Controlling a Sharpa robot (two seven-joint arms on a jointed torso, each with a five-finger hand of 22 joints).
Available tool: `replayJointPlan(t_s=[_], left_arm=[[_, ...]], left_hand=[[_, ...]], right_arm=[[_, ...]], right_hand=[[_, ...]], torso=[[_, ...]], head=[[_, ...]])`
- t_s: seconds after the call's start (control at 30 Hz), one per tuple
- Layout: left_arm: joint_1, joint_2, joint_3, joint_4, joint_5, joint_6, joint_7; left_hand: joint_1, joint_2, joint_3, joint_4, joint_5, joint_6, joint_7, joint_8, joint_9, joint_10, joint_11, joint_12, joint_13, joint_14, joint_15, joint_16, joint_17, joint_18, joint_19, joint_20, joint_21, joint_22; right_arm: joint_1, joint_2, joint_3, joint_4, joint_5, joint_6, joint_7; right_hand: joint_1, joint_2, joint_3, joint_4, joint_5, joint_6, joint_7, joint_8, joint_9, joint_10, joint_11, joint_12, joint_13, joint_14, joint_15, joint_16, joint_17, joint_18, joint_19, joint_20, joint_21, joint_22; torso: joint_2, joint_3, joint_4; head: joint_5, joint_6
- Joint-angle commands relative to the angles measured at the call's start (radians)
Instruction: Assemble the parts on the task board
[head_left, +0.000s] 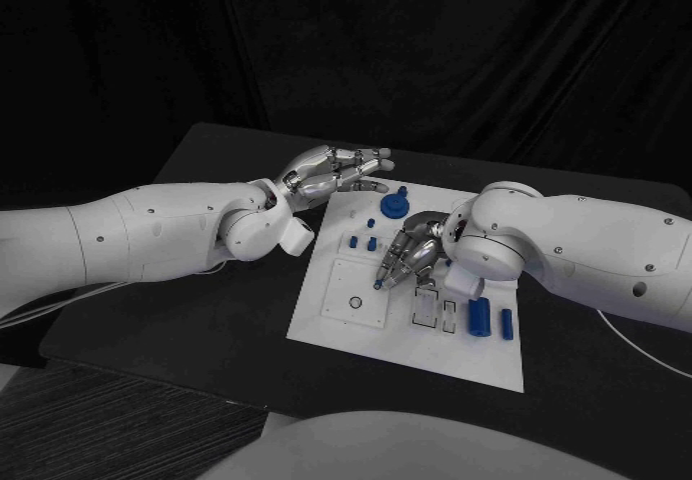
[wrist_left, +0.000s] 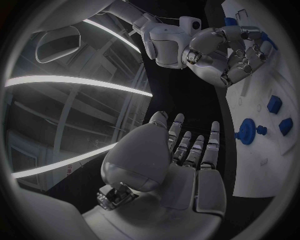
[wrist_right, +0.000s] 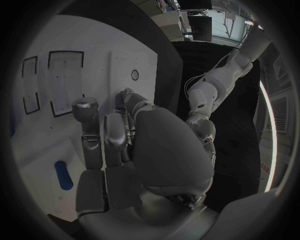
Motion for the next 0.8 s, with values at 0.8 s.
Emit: replayJointPlan(t_s=[0.8], left_arm=[[-0.003, 0.007, 0.001, -0.006, 0.005, 0.011, 0.001]], left_hand=[[0.016, 0.000, 0.053, 0.001, 0.019, 0.004, -0.001, 0.014, 0.014, 0.011, 0.002, 0.017, 0.011, 0.012, 0.005, 0.022, 0.011, -0.034, 0.013, 0.000, 0.019, -0.011]], right_arm=[[-0.006, 0.003, 0.000, 0.004, 0.005, 0.028, -0.037]], right_hand=[[-0.026, 0.009, 0.066, -0.015, 0.053, 0.020, 0.004, 0.009, 0.017, 0.043, -0.013, 0.002, 0.009, 0.017, -0.004, -0.021, -0.017, 0.018, -0.016, -0.001, -0.033, 0.100]], torso=[[0.000, -0.0005, 0.0005]], head=[[-0.001, 0.000]])
